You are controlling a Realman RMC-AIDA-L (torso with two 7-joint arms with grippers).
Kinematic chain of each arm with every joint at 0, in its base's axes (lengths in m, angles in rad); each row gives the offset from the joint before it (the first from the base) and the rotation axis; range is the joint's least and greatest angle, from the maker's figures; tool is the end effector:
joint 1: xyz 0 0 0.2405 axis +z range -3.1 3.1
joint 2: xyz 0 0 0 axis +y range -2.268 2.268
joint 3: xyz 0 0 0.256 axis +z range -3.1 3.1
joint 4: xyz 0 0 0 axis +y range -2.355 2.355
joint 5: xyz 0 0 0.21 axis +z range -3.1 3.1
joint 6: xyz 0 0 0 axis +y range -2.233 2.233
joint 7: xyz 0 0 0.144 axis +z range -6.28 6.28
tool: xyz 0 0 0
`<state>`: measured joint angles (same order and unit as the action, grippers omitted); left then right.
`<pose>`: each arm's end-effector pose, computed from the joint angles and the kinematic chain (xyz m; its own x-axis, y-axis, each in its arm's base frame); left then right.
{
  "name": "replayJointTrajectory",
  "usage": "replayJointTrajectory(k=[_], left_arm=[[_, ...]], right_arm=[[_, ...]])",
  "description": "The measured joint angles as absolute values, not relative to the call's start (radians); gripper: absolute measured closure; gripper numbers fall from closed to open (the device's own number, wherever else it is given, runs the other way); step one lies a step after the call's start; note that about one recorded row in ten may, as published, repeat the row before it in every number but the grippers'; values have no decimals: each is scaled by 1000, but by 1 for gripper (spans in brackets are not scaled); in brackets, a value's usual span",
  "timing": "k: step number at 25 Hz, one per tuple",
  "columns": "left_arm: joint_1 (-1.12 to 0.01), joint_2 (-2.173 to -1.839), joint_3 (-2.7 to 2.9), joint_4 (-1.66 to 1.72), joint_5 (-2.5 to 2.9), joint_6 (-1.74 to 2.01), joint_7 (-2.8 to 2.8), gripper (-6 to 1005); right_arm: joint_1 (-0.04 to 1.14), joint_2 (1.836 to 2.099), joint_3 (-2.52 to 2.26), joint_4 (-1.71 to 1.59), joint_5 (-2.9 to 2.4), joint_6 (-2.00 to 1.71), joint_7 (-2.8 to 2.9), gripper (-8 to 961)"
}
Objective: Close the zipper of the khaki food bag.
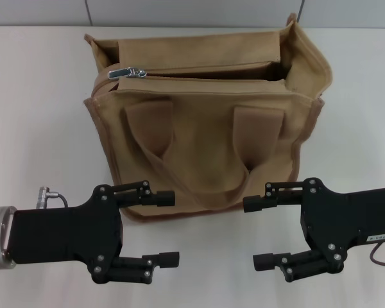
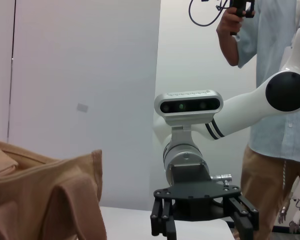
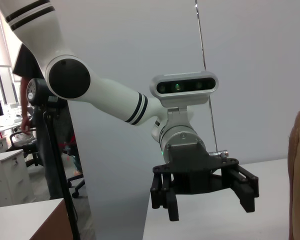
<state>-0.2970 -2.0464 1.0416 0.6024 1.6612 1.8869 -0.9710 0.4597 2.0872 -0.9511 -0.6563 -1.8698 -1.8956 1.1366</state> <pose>-0.2650 0.2284 -0.0094 0.7389 0.0698 0.6702 0.1007 -0.9949 -0.0075 0.2322 0.2615 -0.0200 0.8126 -0.1191 -0.5706 -0.0519 -0.9898 0.1328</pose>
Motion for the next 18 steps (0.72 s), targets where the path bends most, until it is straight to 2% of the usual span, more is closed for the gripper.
replayJointTrajectory(k=[11, 18], left_arm=[[-295, -2052, 986, 598, 1655, 1886, -911, 204], [-226, -2064, 572, 571, 1644, 1880, -871, 204]], right_arm=[[460, 2088, -950, -633, -1870, -1896, 1137, 183], [463, 2088, -942, -595, -1868, -1904, 1103, 183]])
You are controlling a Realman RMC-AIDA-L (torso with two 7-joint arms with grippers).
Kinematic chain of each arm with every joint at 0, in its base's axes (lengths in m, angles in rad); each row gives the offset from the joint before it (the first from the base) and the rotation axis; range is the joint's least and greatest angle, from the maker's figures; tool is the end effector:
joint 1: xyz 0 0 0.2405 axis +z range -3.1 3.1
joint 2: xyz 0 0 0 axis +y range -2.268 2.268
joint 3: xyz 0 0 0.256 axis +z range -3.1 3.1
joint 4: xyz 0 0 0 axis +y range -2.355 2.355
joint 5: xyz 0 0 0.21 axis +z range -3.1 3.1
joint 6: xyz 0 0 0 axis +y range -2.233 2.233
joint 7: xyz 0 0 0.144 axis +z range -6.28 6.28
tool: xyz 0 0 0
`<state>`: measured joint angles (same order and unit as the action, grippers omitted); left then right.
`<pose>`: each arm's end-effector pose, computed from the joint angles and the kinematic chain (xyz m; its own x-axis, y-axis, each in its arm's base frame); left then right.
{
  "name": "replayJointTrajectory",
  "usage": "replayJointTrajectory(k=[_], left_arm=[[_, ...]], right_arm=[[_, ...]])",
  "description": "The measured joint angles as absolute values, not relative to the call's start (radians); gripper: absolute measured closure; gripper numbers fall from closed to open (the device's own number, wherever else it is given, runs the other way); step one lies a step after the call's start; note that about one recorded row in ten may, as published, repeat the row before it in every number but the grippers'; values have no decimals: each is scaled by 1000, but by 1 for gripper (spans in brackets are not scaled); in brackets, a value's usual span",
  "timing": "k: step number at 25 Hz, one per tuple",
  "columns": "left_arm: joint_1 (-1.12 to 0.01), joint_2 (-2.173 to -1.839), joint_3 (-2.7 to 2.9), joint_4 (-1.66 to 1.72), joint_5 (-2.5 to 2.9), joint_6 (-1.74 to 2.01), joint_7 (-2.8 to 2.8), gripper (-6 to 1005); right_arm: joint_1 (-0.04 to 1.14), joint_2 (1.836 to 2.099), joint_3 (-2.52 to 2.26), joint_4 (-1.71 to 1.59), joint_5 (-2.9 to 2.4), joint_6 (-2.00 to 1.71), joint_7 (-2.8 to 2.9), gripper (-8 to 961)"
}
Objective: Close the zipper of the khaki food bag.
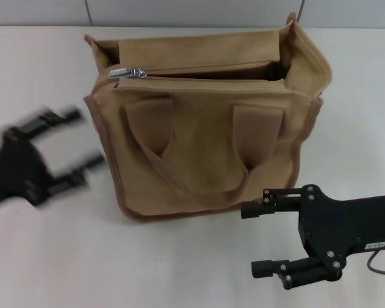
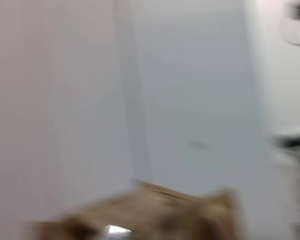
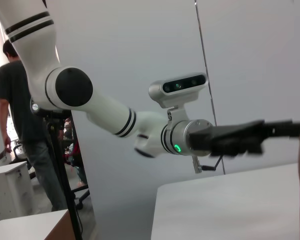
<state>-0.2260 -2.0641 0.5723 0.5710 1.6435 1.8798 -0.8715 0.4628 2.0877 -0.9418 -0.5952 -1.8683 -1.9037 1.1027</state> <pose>-0.3061 0.2337 0.0455 0.6563 -0.0920 0.7489 0.3596 -0.8344 -0.4176 0.2349 0.2555 -0.0254 0.7912 -0.1393 -0.5955 -0.0609 -0.9868 0.1499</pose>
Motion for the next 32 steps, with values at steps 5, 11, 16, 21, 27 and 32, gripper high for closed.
replayJointTrajectory(k=[5, 11, 16, 21, 27, 32], left_arm=[[-227, -2068, 365, 447, 1621, 1834, -809, 204], [-234, -2070, 412, 437, 1655, 1778, -754, 204], [-258, -2072, 480, 417, 1663, 1752, -721, 203], [-316, -2076, 501, 354, 1654, 1677, -660, 203], [-341, -2077, 497, 274, 1553, 1608, -567, 203], [-350, -2076, 497, 252, 1487, 1592, -576, 203]], right_arm=[[463, 2087, -945, -554, -1842, -1904, 1066, 183], [462, 2088, -945, -544, -1841, -1907, 1054, 183], [463, 2088, -939, -534, -1841, -1909, 1059, 183], [467, 2086, -949, -518, -1823, -1910, 1062, 183], [464, 2085, -944, -506, -1818, -1910, 1063, 183], [473, 2086, -939, -495, -1818, -1910, 1063, 182]])
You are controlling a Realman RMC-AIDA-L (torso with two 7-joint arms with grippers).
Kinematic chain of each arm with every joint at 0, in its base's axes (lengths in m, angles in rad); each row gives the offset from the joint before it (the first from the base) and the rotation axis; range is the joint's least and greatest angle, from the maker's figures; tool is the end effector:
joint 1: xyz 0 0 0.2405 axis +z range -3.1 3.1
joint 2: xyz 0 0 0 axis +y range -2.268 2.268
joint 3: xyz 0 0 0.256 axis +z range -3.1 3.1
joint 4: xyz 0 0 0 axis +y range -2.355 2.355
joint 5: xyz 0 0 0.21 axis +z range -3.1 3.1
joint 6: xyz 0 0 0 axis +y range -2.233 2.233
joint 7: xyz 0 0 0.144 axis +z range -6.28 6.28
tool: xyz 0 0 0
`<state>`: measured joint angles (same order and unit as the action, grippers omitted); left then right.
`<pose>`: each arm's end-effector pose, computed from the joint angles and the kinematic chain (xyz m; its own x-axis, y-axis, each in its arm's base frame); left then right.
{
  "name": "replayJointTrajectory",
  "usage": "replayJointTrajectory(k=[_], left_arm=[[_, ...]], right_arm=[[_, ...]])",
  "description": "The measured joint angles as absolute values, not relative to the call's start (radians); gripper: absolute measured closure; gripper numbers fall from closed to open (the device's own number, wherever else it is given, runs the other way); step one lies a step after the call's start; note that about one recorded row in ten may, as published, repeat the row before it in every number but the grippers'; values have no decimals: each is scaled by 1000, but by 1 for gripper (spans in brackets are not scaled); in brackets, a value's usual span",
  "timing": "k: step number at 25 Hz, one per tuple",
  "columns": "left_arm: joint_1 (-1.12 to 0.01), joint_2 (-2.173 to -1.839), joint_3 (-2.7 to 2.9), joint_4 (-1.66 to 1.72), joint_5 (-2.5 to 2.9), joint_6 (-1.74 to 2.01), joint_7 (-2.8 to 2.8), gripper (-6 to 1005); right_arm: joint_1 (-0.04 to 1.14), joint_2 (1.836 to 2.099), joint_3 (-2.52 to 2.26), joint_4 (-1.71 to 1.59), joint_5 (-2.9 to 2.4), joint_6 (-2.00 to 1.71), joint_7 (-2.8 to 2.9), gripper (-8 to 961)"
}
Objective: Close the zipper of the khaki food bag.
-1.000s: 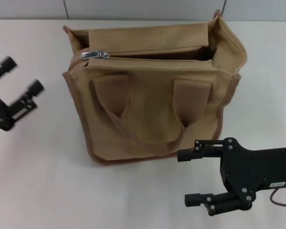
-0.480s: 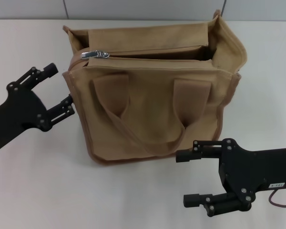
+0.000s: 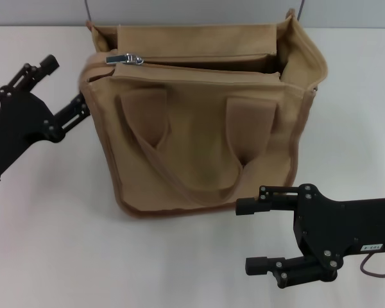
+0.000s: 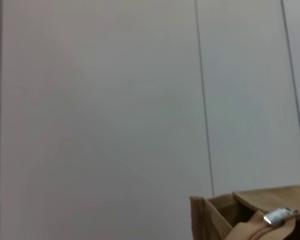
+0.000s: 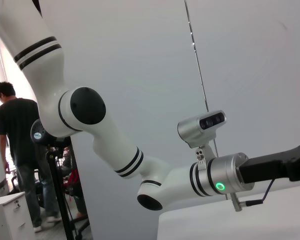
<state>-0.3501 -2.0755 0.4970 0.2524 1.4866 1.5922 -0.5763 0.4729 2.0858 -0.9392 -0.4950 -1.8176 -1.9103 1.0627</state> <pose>-0.3134 0.2808 0.0102 0.6714 -0.1449 0.7268 0.5155 -0.6133 -0.5984 0.2338 0.2503 -0.0315 0.7354 -0.1710 -0.6557 -0.0836 -0.9831 0.1627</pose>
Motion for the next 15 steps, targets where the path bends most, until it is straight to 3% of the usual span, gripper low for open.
replayJointTrajectory(k=[15], left_arm=[[-360, -2077, 497, 195, 1468, 1627, -586, 203]], right_arm=[[477, 2086, -939, -494, -1818, -1899, 1064, 182]])
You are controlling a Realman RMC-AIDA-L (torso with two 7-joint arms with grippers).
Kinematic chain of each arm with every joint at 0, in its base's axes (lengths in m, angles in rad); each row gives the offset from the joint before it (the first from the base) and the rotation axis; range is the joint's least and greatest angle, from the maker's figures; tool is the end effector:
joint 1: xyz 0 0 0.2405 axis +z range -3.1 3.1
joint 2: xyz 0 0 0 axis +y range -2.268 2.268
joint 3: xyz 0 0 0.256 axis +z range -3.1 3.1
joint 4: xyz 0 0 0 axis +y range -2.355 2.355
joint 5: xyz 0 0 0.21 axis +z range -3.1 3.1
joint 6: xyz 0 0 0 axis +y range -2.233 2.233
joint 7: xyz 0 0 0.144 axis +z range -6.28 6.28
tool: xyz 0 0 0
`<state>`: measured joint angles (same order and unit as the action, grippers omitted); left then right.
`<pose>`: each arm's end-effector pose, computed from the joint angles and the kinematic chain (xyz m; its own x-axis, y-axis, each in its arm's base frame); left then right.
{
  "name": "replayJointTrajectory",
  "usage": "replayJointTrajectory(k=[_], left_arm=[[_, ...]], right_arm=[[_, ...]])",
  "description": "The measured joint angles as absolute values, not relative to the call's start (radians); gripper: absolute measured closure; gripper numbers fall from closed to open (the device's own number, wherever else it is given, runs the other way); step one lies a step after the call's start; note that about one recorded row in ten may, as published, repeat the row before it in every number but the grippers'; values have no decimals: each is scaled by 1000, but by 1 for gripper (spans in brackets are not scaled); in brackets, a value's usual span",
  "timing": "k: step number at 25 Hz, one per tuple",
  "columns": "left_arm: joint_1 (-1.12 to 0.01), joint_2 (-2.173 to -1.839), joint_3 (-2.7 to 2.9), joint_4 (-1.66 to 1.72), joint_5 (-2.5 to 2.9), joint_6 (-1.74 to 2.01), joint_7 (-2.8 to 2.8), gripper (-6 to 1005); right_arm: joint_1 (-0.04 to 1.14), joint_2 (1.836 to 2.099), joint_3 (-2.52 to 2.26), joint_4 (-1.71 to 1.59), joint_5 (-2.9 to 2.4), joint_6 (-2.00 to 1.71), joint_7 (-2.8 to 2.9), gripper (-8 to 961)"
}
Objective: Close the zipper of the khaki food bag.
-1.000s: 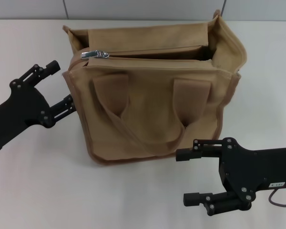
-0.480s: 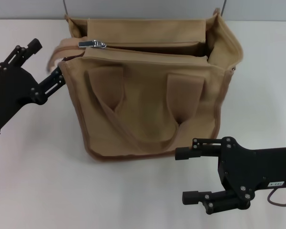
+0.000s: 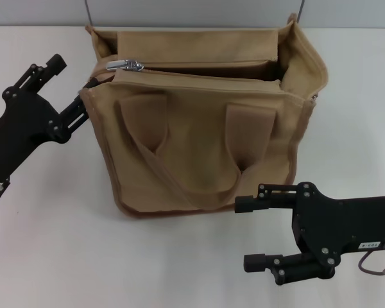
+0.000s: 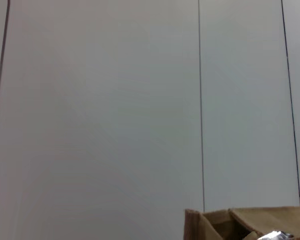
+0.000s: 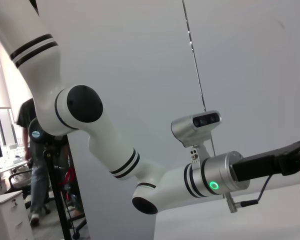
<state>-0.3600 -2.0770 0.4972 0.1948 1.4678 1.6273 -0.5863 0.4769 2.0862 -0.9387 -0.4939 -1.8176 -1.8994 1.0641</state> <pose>-0.3064 0.2770 0.0033 0.6134 -0.1375 0.7777 0.5536 -0.6275 -0.5476 0.2335 0.2523 -0.0324 0.7387 -0.1702 -0.6522 -0.0879 -0.9837 0.1571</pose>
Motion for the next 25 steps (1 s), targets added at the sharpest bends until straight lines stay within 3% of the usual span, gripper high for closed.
replayJointTrajectory(k=[12, 25], left_arm=[[-343, -2070, 508, 207, 1477, 1635, -578, 420], [-329, -2076, 576, 250, 1492, 1509, -577, 403]], right_arm=[[471, 2086, -939, -494, -1818, -1897, 1065, 182], [475, 2087, -939, -492, -1818, -1897, 1065, 182]])
